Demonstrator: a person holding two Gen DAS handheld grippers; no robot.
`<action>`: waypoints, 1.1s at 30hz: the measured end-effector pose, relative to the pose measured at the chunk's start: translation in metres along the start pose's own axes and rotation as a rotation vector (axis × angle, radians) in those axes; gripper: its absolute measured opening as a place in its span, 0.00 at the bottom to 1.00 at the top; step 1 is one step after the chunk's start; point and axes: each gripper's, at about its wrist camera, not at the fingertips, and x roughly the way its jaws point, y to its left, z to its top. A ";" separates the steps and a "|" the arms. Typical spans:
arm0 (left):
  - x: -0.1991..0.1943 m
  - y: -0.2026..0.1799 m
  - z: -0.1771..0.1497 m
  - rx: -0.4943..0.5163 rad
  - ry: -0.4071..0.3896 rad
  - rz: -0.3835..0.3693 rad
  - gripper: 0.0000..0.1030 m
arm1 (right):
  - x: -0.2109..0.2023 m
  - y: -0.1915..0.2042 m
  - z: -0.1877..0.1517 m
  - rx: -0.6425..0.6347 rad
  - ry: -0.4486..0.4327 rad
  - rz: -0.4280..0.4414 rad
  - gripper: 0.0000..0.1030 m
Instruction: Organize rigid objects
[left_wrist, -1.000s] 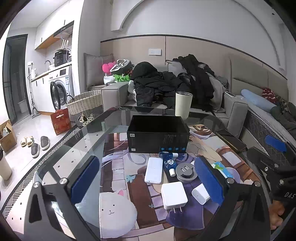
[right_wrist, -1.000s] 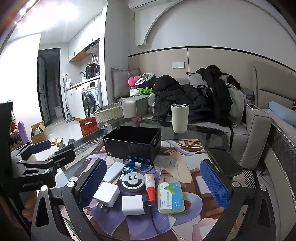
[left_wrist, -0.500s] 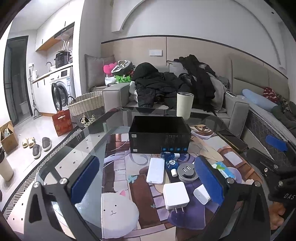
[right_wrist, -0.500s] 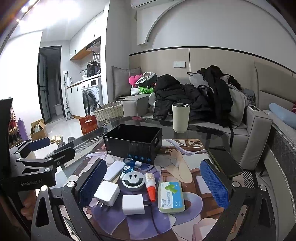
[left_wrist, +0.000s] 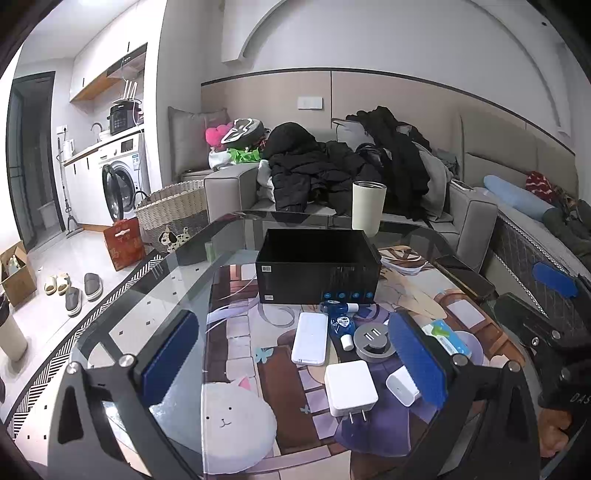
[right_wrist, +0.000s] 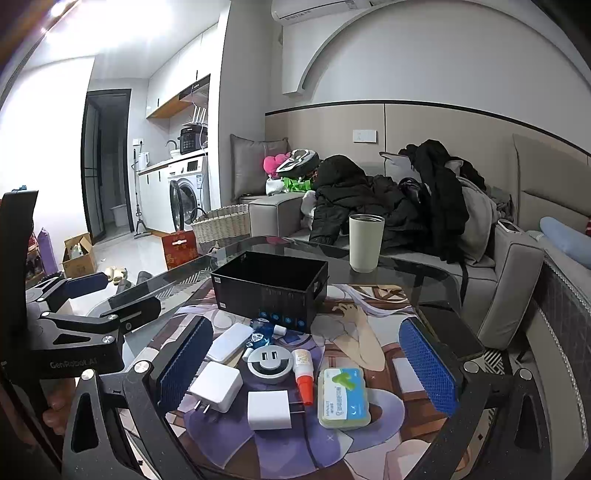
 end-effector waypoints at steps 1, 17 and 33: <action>0.000 0.001 0.000 -0.002 0.000 0.001 1.00 | 0.000 0.000 0.000 0.002 0.002 0.000 1.00; 0.001 0.001 0.002 0.002 0.001 -0.001 1.00 | 0.000 0.001 0.001 0.003 0.006 0.001 1.00; 0.019 -0.008 0.001 0.038 0.091 -0.007 1.00 | 0.008 0.004 -0.004 0.000 0.046 0.008 1.00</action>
